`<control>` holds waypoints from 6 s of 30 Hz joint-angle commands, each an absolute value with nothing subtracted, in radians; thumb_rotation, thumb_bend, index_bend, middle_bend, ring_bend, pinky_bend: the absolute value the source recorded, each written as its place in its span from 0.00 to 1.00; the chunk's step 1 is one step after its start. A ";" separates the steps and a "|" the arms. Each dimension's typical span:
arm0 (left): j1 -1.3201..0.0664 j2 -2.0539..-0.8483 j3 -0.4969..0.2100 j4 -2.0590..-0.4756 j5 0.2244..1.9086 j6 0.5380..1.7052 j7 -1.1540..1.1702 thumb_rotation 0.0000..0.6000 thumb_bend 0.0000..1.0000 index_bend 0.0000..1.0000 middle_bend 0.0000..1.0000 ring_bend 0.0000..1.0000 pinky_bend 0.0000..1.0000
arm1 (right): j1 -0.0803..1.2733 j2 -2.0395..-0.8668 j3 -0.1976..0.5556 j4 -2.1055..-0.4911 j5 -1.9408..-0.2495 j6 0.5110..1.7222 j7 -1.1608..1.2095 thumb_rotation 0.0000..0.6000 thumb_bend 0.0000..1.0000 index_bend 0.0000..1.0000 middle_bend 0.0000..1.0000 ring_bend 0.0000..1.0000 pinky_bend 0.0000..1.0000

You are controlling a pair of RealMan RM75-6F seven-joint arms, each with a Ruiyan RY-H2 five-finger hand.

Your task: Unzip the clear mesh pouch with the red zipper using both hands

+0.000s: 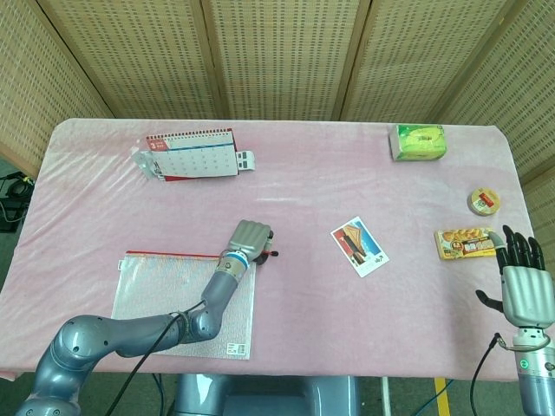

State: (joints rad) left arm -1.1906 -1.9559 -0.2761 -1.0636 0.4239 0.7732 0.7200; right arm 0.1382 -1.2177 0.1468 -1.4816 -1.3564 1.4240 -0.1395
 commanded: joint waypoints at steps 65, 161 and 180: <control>-1.083 -1.586 -0.418 -1.681 0.716 0.979 0.351 1.00 0.78 0.88 0.99 0.93 1.00 | 0.818 -1.277 0.310 -1.648 -0.842 0.455 0.630 1.00 0.00 0.35 0.92 0.94 1.00; -0.992 -1.656 -0.417 -1.475 0.812 0.950 0.125 1.00 0.78 0.88 0.99 0.93 1.00 | 0.746 -1.347 0.532 -1.702 -0.678 0.491 0.615 1.00 0.77 0.73 0.97 0.96 1.00; -0.899 -1.523 -0.392 -1.373 0.797 0.904 0.060 1.00 0.78 0.88 0.99 0.93 1.00 | 0.684 -1.279 0.601 -1.677 -0.724 0.464 0.716 1.00 0.77 0.73 0.97 0.96 1.00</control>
